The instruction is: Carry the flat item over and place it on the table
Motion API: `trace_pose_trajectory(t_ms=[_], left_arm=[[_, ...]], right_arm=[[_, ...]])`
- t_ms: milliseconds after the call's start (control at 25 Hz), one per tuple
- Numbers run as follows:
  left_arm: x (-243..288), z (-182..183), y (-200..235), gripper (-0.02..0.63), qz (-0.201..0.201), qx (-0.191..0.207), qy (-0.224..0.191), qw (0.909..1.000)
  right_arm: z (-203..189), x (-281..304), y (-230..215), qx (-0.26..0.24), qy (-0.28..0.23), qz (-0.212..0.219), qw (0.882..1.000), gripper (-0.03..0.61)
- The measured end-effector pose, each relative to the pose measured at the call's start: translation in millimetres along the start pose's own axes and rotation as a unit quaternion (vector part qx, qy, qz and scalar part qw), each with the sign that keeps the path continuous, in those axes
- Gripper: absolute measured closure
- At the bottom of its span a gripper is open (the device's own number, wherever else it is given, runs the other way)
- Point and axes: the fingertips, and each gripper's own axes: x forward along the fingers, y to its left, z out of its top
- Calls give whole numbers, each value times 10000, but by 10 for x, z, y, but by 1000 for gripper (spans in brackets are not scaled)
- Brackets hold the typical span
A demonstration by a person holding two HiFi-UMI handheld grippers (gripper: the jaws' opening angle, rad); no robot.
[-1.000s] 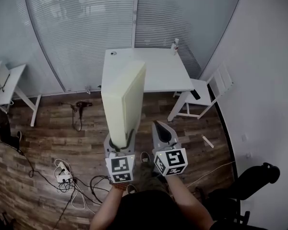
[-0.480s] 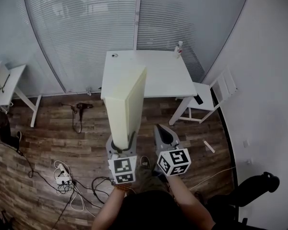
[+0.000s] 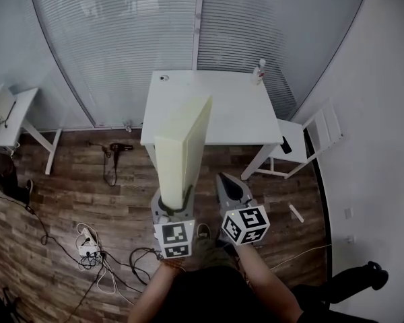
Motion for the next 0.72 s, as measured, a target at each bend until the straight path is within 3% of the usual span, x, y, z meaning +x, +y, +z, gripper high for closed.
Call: trace_pose_trajectory(t_ms=[320, 720], left_arm=[[636, 8, -28, 339, 86, -8, 341, 9994], [1389, 128, -373, 337, -15, 210, 425, 9989]], right_arm=[[34, 444, -585, 83, 217, 119, 9997, 580], [82, 814, -1268, 152, 338, 190, 9991, 580]])
